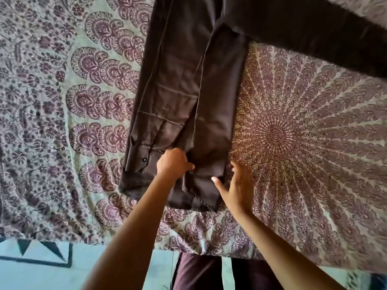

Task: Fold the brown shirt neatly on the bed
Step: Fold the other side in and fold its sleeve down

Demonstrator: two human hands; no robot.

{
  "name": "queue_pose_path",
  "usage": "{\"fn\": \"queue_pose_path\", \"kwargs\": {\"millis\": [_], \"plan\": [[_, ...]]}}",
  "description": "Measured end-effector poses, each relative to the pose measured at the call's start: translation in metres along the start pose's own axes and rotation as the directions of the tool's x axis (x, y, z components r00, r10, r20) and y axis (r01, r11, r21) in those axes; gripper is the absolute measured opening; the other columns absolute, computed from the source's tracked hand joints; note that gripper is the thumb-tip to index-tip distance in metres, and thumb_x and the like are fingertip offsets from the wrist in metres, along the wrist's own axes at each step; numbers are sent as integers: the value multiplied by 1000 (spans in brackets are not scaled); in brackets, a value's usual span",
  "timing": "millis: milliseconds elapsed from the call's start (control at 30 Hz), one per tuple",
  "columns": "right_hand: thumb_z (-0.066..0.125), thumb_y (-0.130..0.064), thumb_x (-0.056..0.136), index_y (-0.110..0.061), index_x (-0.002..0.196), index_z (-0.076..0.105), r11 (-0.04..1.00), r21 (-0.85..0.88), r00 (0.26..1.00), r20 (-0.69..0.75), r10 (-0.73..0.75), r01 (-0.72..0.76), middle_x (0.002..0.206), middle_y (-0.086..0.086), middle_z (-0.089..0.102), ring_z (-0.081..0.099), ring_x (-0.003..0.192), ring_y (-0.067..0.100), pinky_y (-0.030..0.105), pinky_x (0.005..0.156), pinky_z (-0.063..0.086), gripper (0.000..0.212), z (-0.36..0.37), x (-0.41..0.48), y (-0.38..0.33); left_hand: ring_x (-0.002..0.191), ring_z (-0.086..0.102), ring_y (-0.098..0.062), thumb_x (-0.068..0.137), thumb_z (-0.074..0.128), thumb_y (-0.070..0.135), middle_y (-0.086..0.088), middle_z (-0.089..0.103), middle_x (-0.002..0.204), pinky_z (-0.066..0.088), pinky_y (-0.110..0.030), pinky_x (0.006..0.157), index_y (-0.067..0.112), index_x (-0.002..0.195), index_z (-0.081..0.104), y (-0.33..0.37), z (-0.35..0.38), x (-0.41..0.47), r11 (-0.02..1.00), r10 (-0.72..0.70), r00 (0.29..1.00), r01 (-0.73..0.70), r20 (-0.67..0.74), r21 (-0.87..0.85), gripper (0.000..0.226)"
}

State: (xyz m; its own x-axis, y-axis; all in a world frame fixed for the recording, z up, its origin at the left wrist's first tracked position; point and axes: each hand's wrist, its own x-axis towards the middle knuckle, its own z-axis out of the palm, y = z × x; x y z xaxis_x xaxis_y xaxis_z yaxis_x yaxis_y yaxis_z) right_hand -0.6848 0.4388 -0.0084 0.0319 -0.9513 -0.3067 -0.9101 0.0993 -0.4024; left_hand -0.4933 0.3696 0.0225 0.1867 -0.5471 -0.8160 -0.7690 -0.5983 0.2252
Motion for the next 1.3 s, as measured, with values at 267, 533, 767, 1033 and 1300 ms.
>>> {"fn": "queue_pose_path", "kwargs": {"millis": [267,533,767,1033,1300], "plan": [[74,-29,75,-11,101,53,961,153,957,210,198,-232,70,-3,65,63,66,20,22,45,27,38,-12,-2,-11,97,64,-27,74,74,35,-6,69,101,50,-32,77,20,90,70,-20,9,-17,995,-86,995,88,-43,37,22],[74,-46,69,-18,88,52,994,63,974,216,71,-87,70,-8,64,56,59,12,24,52,35,40,-18,14,4,90,63,-31,75,68,28,-8,68,90,41,-30,66,22,84,60,2,2,-23,999,49,982,-45,-180,27,14],[64,-45,80,-21,77,62,988,149,984,180,16,-43,66,-9,65,53,51,6,17,43,37,25,-43,52,21,102,63,-31,83,59,19,-10,67,108,50,-35,80,19,105,66,53,-14,-4,912,115,985,-55,-126,407,22],[59,-14,86,-3,98,65,692,657,829,-181,530,-300,83,7,69,56,55,8,13,49,47,18,-147,209,101,92,64,-30,78,65,23,-7,70,94,52,-36,77,19,83,63,228,-55,54,934,353,907,-354,-230,38,7],[44,-29,95,-19,84,52,36,943,692,216,689,-331,73,-8,56,53,65,6,23,70,49,17,-196,310,200,98,63,-27,80,64,19,-9,70,101,48,-31,82,18,93,68,359,-27,115,871,476,845,-491,-243,-3,13]]}}
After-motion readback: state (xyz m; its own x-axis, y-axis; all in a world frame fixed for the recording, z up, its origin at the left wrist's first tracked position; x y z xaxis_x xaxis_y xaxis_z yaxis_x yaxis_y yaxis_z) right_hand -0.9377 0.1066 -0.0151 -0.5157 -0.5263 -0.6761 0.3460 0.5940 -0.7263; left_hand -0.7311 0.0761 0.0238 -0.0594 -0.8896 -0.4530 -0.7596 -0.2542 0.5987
